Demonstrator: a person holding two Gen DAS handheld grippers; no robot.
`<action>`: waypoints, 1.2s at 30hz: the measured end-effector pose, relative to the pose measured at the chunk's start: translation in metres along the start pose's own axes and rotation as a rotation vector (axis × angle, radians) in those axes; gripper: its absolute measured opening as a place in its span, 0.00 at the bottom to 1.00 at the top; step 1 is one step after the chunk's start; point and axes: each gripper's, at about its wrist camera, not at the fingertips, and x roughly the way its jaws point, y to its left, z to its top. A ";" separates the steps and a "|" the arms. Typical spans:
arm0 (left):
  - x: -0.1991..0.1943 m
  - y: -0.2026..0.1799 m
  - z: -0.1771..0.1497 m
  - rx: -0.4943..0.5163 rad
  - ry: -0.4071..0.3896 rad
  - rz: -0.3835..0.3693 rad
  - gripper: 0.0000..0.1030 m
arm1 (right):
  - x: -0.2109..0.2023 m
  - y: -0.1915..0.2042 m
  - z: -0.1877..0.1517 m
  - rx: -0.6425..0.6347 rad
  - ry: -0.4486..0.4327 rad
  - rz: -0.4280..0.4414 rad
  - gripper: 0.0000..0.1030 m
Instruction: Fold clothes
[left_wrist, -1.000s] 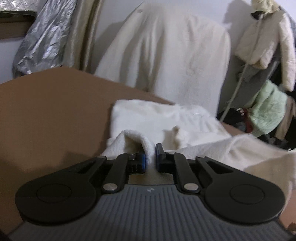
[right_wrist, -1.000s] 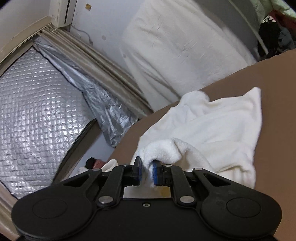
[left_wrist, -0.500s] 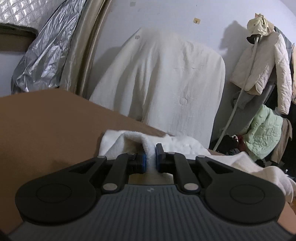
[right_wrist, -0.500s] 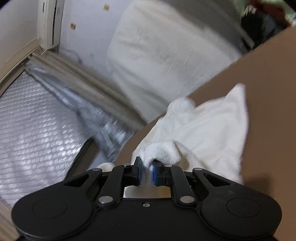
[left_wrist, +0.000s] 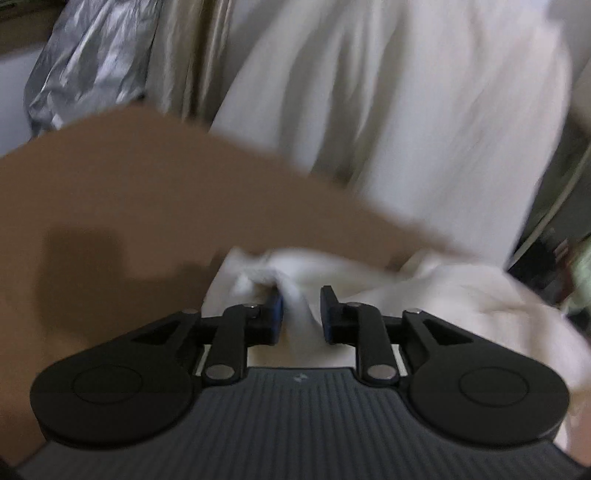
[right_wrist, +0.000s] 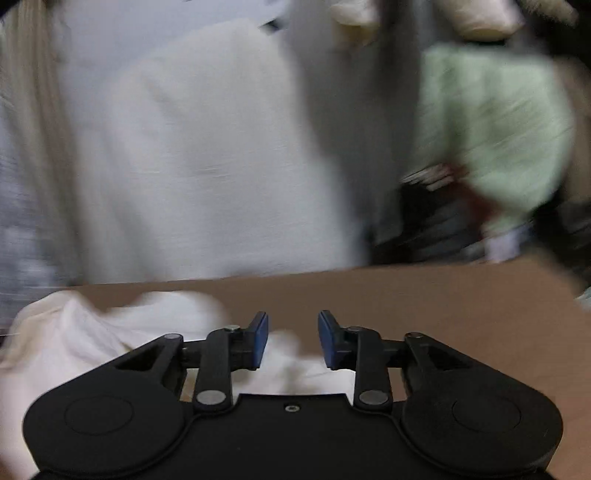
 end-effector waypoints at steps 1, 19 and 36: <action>0.001 0.001 -0.006 0.004 0.008 -0.003 0.28 | 0.006 -0.003 -0.015 -0.025 -0.006 -0.028 0.36; -0.004 0.074 -0.032 0.129 0.074 0.058 0.68 | 0.101 0.029 -0.024 -0.271 0.229 0.209 0.64; 0.043 0.007 -0.017 0.341 0.139 0.069 0.69 | 0.098 -0.003 -0.015 0.080 0.092 0.198 0.10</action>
